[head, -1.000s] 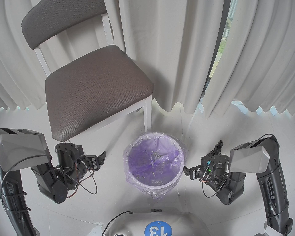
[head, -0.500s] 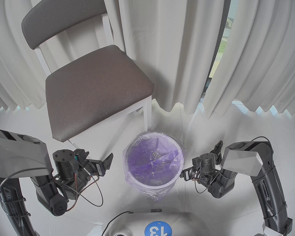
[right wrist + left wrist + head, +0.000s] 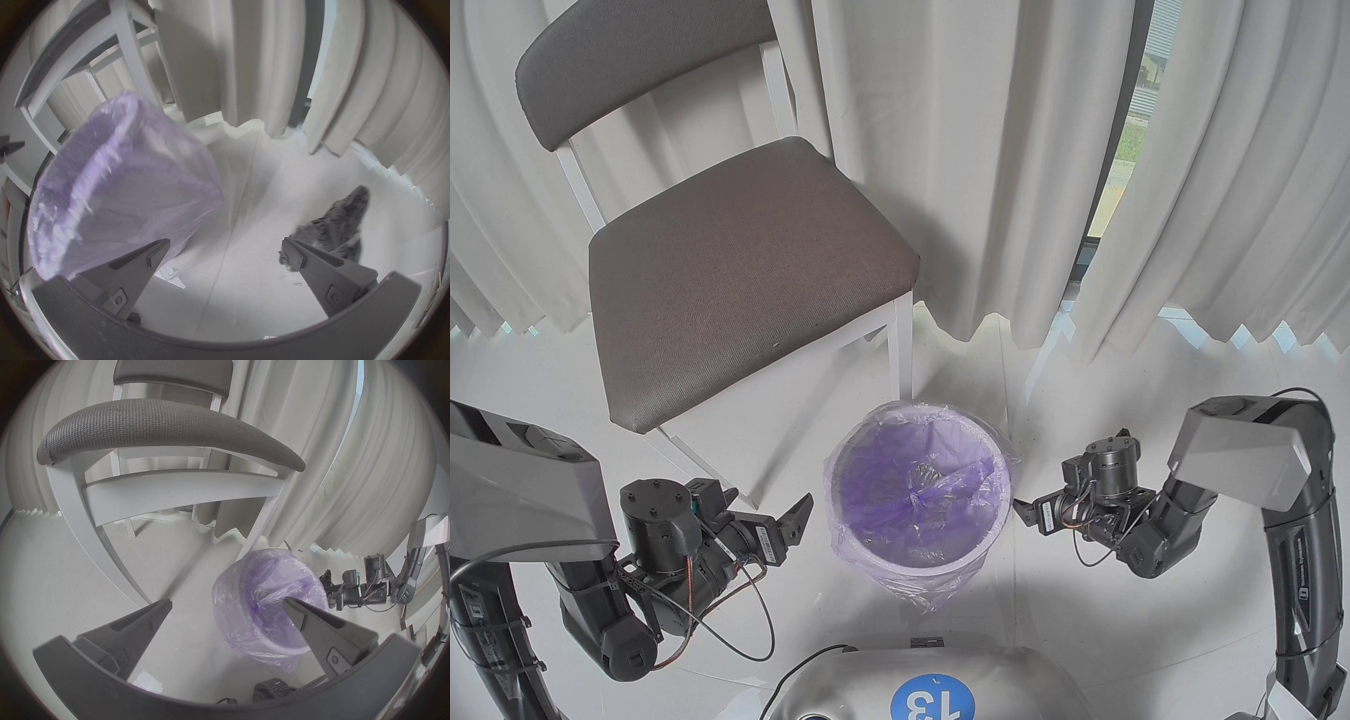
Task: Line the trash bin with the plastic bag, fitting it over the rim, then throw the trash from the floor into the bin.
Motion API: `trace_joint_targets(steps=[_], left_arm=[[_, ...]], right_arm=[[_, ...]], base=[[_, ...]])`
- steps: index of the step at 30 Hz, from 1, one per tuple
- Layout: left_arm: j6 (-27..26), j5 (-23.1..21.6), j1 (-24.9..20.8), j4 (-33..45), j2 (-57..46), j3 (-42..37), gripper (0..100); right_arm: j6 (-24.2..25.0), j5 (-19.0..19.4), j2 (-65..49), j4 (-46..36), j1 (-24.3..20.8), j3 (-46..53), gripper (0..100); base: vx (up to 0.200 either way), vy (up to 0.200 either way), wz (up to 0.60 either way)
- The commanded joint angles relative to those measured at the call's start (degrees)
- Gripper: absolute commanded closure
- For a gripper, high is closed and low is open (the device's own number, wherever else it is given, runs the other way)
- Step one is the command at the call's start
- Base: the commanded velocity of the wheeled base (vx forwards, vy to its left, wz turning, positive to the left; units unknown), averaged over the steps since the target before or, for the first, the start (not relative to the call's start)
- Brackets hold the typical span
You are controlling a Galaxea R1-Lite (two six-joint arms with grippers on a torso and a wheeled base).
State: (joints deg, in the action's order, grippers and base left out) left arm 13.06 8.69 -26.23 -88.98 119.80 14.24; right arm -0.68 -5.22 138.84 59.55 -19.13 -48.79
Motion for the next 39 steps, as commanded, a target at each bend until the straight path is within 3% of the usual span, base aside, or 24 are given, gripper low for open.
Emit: trace_joint_targets(steps=[1, 5, 12, 15, 17, 18, 23, 34, 36, 39], left_arm=[[0.83, 0.1, -1.1, -1.02, -0.62, -0.53, 0], [1.27, -0.17, -2.24, -1.02, -0.44, -2.72, 0], [1.09, -0.25, -5.05, -1.02, -2.11, -2.99, 0], [1.09, -0.25, -5.76, -1.02, -2.29, -3.25, 0], [1.09, -0.25, -5.85, -1.02, -2.38, -3.25, 0], [1.27, -0.43, -6.11, -1.02, -3.08, -3.34, 0], [1.27, -0.34, -7.16, -1.02, -5.28, -3.52, 0], [-3.3, 3.52, -13.49, -1.02, -15.12, -4.83, 0], [-7.87, 7.83, -14.28, -1.02, -15.47, -4.92, 0], [-11.12, 9.94, -14.99, -1.02, -16.17, -4.75, 0]], right_arm=[[-0.37, -0.23, -12.19, -0.49, 1.37, 7.04, 0], [-7.32, 0.21, -23.0, -3.39, 1.46, 14.16, 0], [-10.83, 0.21, -35.39, -3.83, 1.46, 18.55, 0], [-15.66, -0.5, -41.37, -6.03, 4.54, 21.1, 0], [-16.19, -0.5, -41.98, -6.47, 4.89, 21.36, 0], [-18.65, -0.58, -46.99, -10.95, 8.05, 22.24, 0], [-17.42, -0.5, -54.29, -16.22, 10.34, 22.86, 0], [-14.79, -0.67, -59.39, -18.77, 9.72, 22.68, 0], [-10.22, -0.85, -60.35, -21.23, 5.94, 22.68, 0], [-4.68, -2.43, -60.0, -21.23, 2.25, 21.8, 0]], base=[[0.0, 0.0, 0.0], [0.0, 0.0, 0.0], [0.0, 0.0, 0.0], [0.0, 0.0, 0.0], [0.0, 0.0, 0.0], [0.0, 0.0, 0.0], [0.0, 0.0, 0.0], [0.0, 0.0, 0.0], [0.0, 0.0, 0.0], [0.0, 0.0, 0.0]])
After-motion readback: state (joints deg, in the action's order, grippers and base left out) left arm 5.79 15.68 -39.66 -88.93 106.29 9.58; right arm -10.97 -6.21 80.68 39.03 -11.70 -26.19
